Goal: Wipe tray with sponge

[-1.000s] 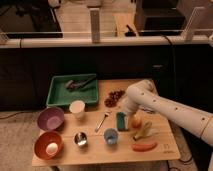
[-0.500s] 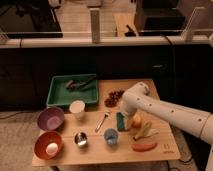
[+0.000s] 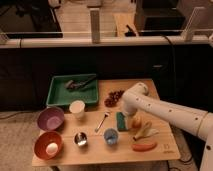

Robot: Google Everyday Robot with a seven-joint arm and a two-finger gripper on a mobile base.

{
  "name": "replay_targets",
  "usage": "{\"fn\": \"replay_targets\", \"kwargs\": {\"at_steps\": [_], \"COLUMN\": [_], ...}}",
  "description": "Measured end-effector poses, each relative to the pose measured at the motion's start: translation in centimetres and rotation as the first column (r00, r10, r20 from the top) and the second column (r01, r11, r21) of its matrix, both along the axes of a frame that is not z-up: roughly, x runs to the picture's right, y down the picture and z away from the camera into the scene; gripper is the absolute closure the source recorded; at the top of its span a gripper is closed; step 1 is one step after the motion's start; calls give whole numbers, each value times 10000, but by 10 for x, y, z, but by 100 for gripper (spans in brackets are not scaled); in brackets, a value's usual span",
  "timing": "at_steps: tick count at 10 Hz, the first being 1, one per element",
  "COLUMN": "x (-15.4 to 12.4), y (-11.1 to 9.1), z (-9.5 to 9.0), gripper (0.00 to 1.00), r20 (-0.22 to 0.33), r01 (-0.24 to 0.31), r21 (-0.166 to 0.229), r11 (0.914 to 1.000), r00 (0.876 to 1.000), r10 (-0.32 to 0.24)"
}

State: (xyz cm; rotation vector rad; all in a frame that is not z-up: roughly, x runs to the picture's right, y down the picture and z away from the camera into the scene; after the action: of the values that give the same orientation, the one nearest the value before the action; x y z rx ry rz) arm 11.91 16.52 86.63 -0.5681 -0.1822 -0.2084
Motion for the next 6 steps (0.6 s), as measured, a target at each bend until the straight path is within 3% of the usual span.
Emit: {"fn": "replay_targets", "kwargs": {"at_steps": [4,6], "x": [7,7], "y": [3,4], "z": [12,15], "gripper": [22,39], "r20": [-197,-209], "r01": [-441,-505], "r21": [-201,-204], "r11": [9988,9985], "r00": [9989,9985], "r10": [437,500]}}
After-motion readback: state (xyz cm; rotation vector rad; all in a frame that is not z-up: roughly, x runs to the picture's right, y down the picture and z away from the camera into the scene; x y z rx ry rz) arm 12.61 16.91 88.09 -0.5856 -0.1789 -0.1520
